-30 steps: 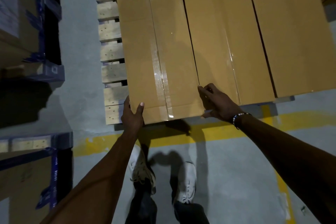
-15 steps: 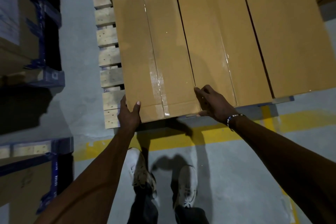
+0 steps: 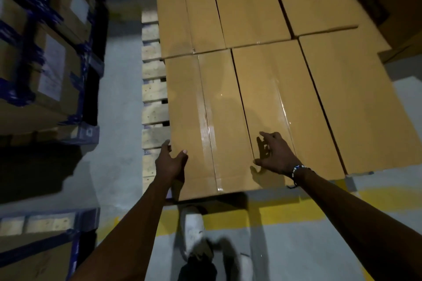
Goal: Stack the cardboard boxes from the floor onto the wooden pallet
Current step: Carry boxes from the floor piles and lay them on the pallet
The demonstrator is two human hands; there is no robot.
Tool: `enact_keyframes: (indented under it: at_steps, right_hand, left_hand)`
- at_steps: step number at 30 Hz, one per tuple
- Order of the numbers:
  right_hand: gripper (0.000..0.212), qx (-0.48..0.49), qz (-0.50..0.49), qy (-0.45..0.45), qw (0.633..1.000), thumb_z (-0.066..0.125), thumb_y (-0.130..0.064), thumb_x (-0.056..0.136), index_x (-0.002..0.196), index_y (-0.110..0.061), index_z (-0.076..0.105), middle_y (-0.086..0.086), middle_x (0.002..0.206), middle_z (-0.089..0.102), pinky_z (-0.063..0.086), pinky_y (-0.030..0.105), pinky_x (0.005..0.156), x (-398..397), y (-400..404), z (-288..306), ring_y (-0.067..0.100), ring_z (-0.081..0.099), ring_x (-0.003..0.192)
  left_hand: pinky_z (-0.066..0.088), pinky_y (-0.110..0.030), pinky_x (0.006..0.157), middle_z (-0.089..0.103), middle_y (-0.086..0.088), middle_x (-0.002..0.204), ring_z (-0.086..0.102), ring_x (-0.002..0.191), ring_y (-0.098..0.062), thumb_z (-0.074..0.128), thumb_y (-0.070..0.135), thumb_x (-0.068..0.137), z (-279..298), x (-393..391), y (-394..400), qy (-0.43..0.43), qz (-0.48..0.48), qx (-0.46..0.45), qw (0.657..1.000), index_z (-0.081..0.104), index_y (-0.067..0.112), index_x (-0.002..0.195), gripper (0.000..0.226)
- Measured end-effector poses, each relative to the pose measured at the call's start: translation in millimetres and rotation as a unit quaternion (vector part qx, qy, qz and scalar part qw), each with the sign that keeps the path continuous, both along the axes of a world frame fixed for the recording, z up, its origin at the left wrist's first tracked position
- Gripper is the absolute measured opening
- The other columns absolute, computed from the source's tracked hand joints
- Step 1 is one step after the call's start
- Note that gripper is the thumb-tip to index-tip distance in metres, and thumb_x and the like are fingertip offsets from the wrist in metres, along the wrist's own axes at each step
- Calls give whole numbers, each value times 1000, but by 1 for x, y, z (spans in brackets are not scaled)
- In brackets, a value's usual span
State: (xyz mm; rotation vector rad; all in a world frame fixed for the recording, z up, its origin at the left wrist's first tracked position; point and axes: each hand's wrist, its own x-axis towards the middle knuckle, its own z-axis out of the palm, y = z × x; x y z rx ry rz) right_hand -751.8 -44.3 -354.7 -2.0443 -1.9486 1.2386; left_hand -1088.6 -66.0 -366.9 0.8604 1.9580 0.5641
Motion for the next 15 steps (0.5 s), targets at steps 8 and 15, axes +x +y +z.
enact_keyframes:
  at_steps: [8, 15]
  right_hand:
    - [99, 22, -6, -48, 999, 86, -39, 79, 159, -17, 32, 11, 162, 26, 44, 48, 112, -37, 75, -1, 34, 35, 143]
    - [89, 21, 33, -92, 995, 76, -41, 89, 160, -14, 29, 8, 168, 17, 35, 48, 117, -54, 122, -20, 33, 21, 150]
  left_hand:
    - [42, -29, 98, 45, -9, 161, 47, 143, -30, 75, 31, 97, 4, -17, 96, -44, 6, 21, 999, 31, 14, 162, 81]
    - [45, -26, 98, 50, -6, 154, 52, 124, -17, 77, 33, 95, -9, -22, 159, -69, 6, 23, 997, 37, 14, 158, 77]
